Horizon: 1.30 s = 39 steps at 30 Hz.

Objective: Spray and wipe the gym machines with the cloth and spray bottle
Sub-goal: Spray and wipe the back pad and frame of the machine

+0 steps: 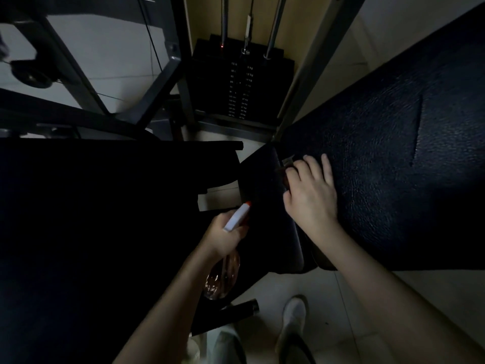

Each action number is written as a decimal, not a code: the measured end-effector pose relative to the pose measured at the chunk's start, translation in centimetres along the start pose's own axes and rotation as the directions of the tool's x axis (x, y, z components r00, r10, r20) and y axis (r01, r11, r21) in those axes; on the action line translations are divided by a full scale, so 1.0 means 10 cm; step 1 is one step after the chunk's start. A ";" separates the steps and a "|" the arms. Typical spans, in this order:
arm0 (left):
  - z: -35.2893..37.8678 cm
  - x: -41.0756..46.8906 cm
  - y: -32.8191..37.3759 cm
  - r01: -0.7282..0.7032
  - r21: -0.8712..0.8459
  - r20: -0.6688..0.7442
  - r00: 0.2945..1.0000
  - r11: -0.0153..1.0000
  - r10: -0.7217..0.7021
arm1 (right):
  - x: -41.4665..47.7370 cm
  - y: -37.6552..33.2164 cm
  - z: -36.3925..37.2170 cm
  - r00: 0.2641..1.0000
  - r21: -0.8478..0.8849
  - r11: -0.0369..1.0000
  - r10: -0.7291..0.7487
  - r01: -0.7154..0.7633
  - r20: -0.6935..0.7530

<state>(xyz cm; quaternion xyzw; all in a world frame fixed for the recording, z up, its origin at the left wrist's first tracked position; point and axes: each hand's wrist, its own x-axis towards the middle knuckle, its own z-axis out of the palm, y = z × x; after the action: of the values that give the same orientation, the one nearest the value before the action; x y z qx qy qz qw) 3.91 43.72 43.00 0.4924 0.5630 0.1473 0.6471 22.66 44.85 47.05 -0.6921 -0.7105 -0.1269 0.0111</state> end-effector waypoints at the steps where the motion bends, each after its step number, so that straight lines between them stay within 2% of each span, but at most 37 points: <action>1: 0.00 -0.03 -0.03 0.006 0.016 -0.006 1.000 1.000 -0.006 | 0.00 0.00 0.00 1.000 0.000 1.000 0.001 -0.001 -0.003; 4: 0.01 -0.13 -0.06 -0.003 0.043 -0.016 1.000 0.999 0.003 | 0.00 0.01 0.02 1.000 -0.004 1.000 0.001 -0.001 -0.012; 7: -0.02 -0.22 -0.09 0.018 0.105 0.081 0.996 0.994 -0.027 | -0.01 0.01 0.02 1.000 0.005 1.000 -0.001 0.001 -0.015; 10: -0.01 -0.32 -0.16 0.003 0.237 0.151 0.988 0.971 -0.040 | -0.01 0.02 0.02 1.000 0.018 1.000 0.003 -0.002 -0.013; 14: 0.05 -0.49 -0.26 -0.087 0.260 0.116 0.992 0.962 0.058 | -0.01 0.02 0.02 1.000 0.017 1.000 -0.002 0.003 -0.030; 17: 0.07 -0.53 -0.37 -0.047 0.356 0.101 0.995 0.933 0.012 | -0.02 0.02 0.02 0.999 0.018 1.000 0.003 -0.002 -0.042; 19: 0.06 -0.55 -0.45 0.029 0.371 0.054 0.997 0.928 -0.053 | -0.02 0.02 0.02 0.999 0.018 1.000 0.008 -0.007 -0.042; 22: 0.01 -0.58 -0.50 0.011 0.473 -0.028 1.000 0.881 0.002 | -0.02 0.02 0.01 0.999 0.014 1.000 0.008 -0.007 -0.032; 24: -0.02 -0.59 -0.50 -0.056 0.465 -0.046 0.995 0.884 0.087 | -0.03 0.01 0.02 1.000 0.006 1.000 0.008 -0.008 -0.027; 27: -0.07 -0.56 -0.49 -0.082 0.389 -0.044 0.993 0.918 0.108 | -0.03 0.00 0.04 1.000 -0.014 1.000 0.002 -0.002 -0.028; 31: -0.08 -0.50 -0.52 -0.165 0.395 -0.034 0.980 0.904 0.194 | -0.03 0.00 0.05 1.000 -0.034 0.999 -0.007 0.006 -0.017; 37: -0.06 -0.44 -0.56 -0.175 0.370 -0.120 0.965 0.912 0.234 | -0.03 -0.01 0.06 1.000 -0.040 0.999 -0.009 0.008 -0.024; 39: -0.10 -0.41 -0.53 -0.193 0.307 -0.135 0.960 0.932 0.244 | -0.03 -0.01 0.06 1.000 -0.036 0.999 -0.014 0.013 -0.020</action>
<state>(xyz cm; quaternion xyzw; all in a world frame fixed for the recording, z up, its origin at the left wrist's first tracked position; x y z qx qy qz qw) -0.19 38.61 41.26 0.6275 0.5736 0.1757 0.4964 22.67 44.67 46.37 -0.6859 -0.7127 -0.1467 0.0050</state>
